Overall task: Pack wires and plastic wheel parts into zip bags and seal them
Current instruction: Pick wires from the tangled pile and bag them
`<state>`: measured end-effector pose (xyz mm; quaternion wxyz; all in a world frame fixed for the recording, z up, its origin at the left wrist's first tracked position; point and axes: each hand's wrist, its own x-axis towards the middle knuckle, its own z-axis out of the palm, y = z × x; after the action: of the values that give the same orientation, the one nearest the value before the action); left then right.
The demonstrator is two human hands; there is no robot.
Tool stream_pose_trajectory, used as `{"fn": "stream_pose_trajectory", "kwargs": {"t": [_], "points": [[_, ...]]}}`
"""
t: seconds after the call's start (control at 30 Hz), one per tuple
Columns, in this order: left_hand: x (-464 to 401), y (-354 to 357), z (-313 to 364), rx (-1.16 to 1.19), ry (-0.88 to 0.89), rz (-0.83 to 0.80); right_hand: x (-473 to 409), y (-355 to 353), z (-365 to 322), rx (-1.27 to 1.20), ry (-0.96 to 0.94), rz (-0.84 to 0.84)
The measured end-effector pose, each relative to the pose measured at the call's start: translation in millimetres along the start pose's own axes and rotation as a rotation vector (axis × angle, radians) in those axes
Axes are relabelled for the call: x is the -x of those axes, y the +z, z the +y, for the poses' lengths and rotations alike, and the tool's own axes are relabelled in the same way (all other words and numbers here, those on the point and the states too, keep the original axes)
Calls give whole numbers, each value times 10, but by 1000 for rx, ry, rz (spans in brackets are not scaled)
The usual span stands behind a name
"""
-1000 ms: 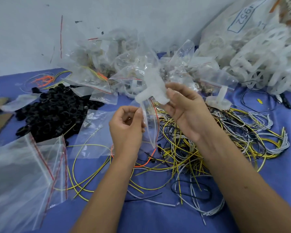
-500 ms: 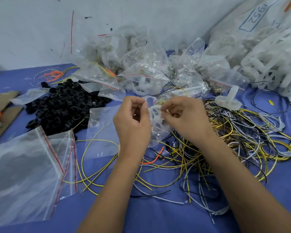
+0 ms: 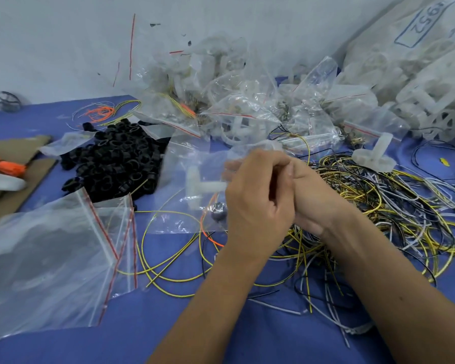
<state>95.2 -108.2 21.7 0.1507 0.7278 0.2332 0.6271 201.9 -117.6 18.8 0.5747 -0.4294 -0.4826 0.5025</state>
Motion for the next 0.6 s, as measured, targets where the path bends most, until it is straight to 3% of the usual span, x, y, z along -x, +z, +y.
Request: {"fn": "stream_pose_trajectory", "kwargs": {"t": [0.27,0.4,0.53,0.6], "points": [[35,18,-217,3,-143,-16,-45,-62,-3,98,-5,108],[77,85,-332,22,-208,-109,-68,-240,-86,229,-117,521],[127,146,-358,5,-264,-230,-24,-605,-141,980,-183,937],[108,164,-322,-7,-237,-221,29,-747,-180,1233,-145,1079]]}}
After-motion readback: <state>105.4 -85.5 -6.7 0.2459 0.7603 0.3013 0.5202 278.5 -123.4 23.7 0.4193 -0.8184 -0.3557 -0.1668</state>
